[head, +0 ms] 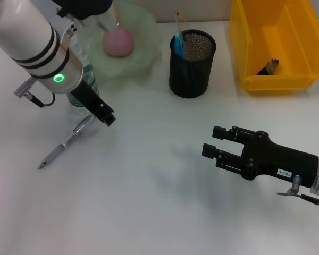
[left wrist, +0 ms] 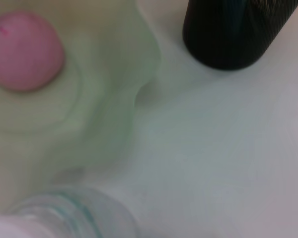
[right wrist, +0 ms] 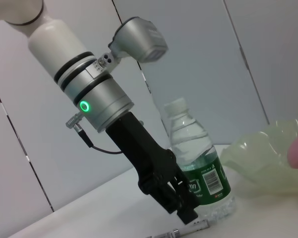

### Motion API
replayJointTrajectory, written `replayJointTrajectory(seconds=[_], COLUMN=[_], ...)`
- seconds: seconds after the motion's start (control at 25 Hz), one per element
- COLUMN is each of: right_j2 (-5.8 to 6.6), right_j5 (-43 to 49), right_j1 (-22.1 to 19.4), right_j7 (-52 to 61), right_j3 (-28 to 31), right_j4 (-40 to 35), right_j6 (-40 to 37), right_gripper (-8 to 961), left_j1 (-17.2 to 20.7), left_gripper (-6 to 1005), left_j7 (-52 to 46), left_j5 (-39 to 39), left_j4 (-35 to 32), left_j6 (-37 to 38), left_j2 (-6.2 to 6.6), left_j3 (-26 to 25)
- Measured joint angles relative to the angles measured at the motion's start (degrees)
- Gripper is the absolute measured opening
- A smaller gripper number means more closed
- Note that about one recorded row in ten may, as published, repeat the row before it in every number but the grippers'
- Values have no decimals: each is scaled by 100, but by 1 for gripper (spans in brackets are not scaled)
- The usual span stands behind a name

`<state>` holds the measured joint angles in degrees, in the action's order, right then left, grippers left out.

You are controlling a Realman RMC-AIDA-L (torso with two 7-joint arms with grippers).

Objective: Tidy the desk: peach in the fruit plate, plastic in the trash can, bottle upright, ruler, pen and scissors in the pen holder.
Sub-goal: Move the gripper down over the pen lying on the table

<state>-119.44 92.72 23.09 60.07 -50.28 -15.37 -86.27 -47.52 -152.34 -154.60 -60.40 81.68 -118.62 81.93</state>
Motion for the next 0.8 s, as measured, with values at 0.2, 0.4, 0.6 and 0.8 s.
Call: replayJointTrajectory(seconds=[0.2,0.4,0.6,0.8], right_j2=[0,-1,-8,-9], right_j5=[0,0,0,0], right_j1=[11,-15,-20,-18], right_j7=[-92,-158,-178,-233], right_j3=[28,33,34,35], right_j4=[119,137,164,205], right_j6=[-4,-5,-5,-5], right_gripper=[615,615,615,615], left_j1=[-198,-259,-263,-264], left_gripper=[296,533,565,566], left_j7=[-46,-138,-158,-166], left_j5=[-333,-516,-586,-601], left_j4=[471,620,659,757], left_j6=[-133,-223,-235,-246], left_j2=[-28,-33,-33,-30], left_j3=[12,28,46,54])
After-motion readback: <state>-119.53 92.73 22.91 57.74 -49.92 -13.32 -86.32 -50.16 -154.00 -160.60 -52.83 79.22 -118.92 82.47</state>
